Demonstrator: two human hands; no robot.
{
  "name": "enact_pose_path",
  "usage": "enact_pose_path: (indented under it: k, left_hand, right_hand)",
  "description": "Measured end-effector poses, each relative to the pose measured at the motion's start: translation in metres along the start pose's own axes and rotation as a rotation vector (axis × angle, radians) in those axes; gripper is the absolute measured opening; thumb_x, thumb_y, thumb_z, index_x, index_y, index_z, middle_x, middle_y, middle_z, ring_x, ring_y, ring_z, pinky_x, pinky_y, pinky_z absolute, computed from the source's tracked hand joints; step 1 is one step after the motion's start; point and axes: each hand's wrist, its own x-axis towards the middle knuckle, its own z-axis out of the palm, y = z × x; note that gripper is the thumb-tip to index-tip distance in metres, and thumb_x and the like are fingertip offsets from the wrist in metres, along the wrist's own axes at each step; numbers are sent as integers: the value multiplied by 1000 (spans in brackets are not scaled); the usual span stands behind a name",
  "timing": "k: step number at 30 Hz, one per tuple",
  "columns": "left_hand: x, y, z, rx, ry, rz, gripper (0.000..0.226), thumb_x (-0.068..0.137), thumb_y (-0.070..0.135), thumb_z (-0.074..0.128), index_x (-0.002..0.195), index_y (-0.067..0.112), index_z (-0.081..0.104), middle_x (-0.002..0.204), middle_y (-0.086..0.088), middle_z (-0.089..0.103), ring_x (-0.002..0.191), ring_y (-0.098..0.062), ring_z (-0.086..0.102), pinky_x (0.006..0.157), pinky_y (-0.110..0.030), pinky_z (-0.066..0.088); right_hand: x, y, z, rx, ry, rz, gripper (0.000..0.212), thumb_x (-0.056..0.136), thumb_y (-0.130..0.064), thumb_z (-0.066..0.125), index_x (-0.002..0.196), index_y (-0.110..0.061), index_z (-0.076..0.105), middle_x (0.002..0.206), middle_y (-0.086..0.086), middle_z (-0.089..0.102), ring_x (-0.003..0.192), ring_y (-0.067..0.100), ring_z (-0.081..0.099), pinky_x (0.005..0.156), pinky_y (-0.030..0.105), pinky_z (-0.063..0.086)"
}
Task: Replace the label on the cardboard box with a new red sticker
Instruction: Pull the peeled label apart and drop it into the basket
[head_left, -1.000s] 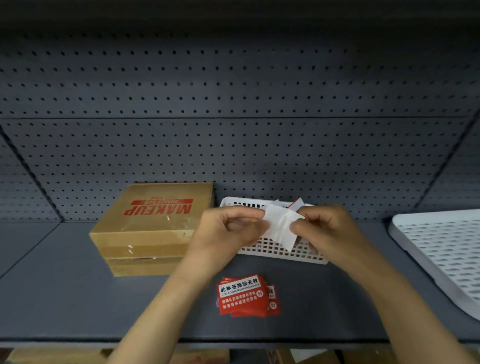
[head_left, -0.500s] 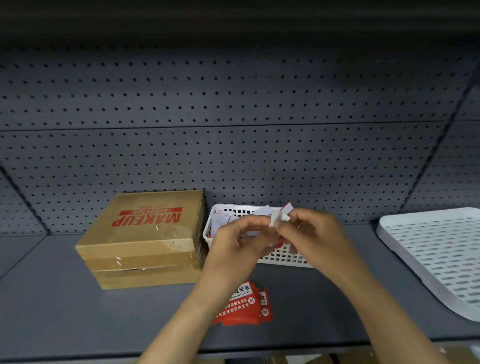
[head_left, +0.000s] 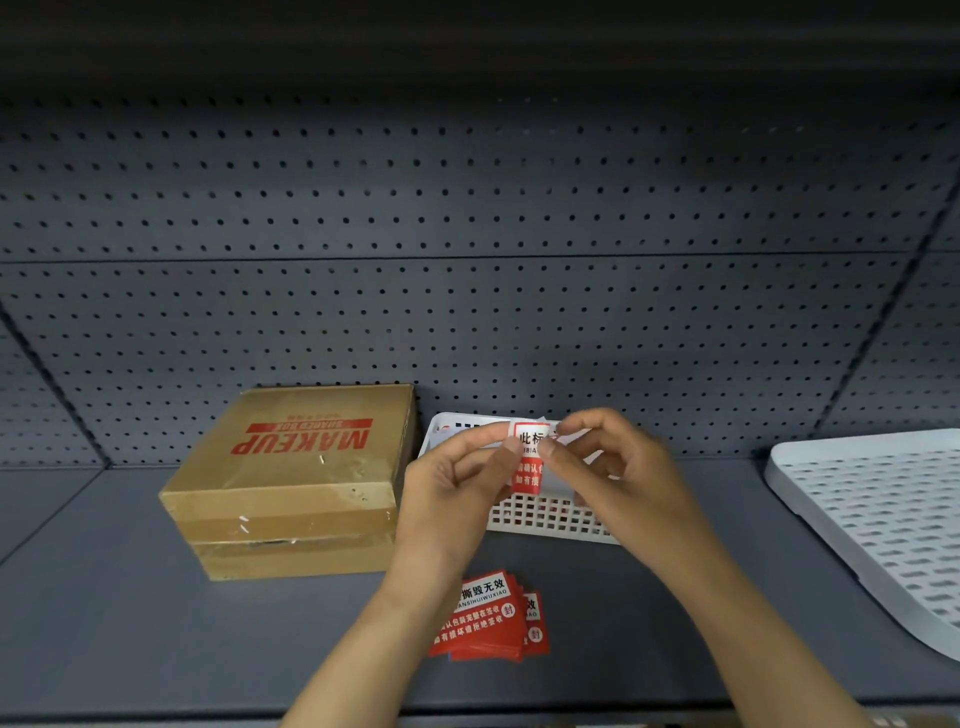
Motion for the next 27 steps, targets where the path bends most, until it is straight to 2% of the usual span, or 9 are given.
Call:
enact_pose_path:
  k: [4, 7, 9, 12, 14, 17, 21, 23, 27]
  left_hand:
    - [3, -3, 4, 36, -17, 3, 12, 94, 12, 62, 102, 5, 68, 68, -6, 75, 75, -17, 70, 87, -37, 55]
    - [3, 0, 7, 52, -46, -56, 16, 96, 9, 54, 105, 2, 65, 85, -19, 76, 80, -17, 75, 83, -27, 60]
    - [7, 2, 8, 48, -61, -98, 21, 96, 12, 51, 107, 4, 67, 93, -15, 78, 86, -19, 76, 78, -21, 60]
    - [17, 4, 8, 149, -100, -48, 19, 90, 30, 64, 102, 20, 74, 94, -8, 78, 93, -29, 75, 86, -35, 60]
    - [23, 7, 8, 313, -137, 100, 13, 82, 34, 75, 92, 25, 77, 86, 0, 79, 83, -18, 76, 81, -35, 60]
    - [30, 9, 9, 450, -95, 239, 9, 84, 22, 75, 78, 29, 75, 72, 10, 76, 62, 2, 67, 63, -15, 53]
    - [34, 11, 16, 548, -27, 310, 9, 90, 25, 69, 81, 29, 68, 75, 8, 72, 64, 3, 62, 60, -11, 49]
    - [36, 11, 18, 548, -59, 301, 10, 91, 24, 68, 82, 28, 67, 76, 9, 71, 67, 3, 60, 62, -10, 48]
    - [42, 10, 18, 547, -117, 258, 14, 91, 19, 67, 83, 30, 67, 75, 13, 68, 67, 5, 59, 64, -9, 47]
  right_hand:
    - [3, 1, 1, -34, -4, -18, 8, 88, -35, 71, 88, -30, 77, 79, -13, 77, 69, 5, 73, 62, 21, 55]
    - [6, 2, 0, -161, 53, -67, 9, 87, -34, 71, 87, -27, 77, 79, -15, 76, 75, 1, 71, 61, 16, 54]
    - [7, 0, -2, -273, 76, -93, 9, 88, -34, 71, 86, -26, 75, 81, -17, 76, 72, 0, 70, 57, 15, 54]
    - [9, -1, -6, -371, 56, -150, 12, 85, -35, 70, 84, -24, 74, 76, -14, 75, 64, 3, 70, 61, 25, 58]
    - [10, -1, -10, -405, 33, -192, 12, 85, -35, 70, 86, -25, 77, 75, -14, 75, 67, 3, 70, 66, 28, 59]
    - [13, 0, -14, -357, 54, -214, 10, 87, -31, 73, 92, -26, 79, 81, -15, 78, 75, 2, 71, 71, 23, 57]
    - [15, 0, -19, -239, 25, -151, 22, 85, -39, 75, 106, -32, 79, 87, -19, 78, 83, -2, 71, 76, 18, 58]
    - [18, 2, -20, -207, 23, -139, 16, 86, -33, 76, 99, -26, 82, 85, -15, 80, 79, -1, 73, 76, 21, 59]
    - [26, 4, -24, -150, 15, -69, 9, 86, -26, 77, 93, -24, 83, 79, -14, 78, 73, -9, 69, 67, 5, 50]
